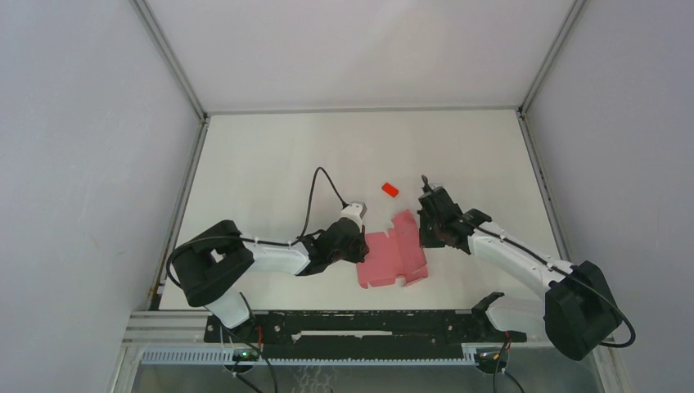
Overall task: Fold the paper box
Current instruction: Fold the paper box at the center of the board.
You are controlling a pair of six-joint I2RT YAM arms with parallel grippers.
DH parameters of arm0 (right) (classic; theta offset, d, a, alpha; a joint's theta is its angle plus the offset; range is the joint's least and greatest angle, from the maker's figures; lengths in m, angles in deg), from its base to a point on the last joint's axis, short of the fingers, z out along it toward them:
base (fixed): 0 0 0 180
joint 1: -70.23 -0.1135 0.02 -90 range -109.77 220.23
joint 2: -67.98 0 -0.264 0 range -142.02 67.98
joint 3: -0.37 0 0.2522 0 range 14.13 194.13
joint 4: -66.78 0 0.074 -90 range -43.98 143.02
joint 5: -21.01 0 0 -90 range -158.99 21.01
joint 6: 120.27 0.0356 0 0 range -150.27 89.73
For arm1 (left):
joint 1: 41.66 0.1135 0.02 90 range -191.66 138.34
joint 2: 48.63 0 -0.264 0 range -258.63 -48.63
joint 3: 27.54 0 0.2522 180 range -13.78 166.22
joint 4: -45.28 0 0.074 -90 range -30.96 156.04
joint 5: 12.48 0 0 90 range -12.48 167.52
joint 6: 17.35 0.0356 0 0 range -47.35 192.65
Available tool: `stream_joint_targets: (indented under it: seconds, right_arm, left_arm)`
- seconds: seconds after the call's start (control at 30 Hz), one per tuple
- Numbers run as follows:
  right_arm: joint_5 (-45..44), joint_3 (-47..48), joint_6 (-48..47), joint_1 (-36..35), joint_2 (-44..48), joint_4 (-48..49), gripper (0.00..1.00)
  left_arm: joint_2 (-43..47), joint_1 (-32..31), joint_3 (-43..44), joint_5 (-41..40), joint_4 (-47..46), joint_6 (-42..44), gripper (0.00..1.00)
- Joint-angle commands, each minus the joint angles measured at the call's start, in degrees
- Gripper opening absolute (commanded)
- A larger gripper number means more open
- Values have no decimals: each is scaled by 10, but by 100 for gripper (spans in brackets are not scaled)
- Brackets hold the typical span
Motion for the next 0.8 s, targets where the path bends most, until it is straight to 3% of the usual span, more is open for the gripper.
stream_joint_targets:
  seconds: [0.0, 0.43, 0.77]
  right_arm:
    - [-67, 40, 14, -43, -9, -11, 1]
    - [-340, 174, 58, -218, -137, -157, 1]
    - [-408, 225, 99, -284, -218, -213, 1]
  left_arm:
    - [-25, 0, -7, 10, 66, 15, 6]
    - [-29, 1, -7, 12, 65, 16, 6]
    - [-28, 3, -17, 14, 54, 14, 6]
